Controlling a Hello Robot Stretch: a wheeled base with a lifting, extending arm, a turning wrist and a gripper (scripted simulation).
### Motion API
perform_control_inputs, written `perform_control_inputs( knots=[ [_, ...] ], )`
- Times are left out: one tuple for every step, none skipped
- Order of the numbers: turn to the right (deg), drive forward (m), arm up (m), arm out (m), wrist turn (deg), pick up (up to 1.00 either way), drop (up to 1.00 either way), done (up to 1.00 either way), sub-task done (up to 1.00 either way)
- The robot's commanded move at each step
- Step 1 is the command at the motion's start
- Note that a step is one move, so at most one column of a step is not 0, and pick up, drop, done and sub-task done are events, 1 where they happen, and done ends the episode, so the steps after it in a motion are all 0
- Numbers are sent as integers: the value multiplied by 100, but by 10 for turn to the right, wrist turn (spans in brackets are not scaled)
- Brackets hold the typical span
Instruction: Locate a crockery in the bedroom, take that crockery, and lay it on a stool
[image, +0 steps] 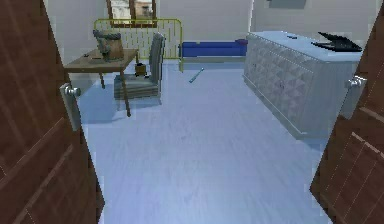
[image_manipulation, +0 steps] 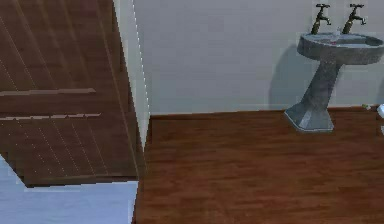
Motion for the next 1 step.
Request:
perform_control_inputs(
  knots=[
    [-30, 0, 0, 0, 0, 0, 0, 0, 0]
  ],
)
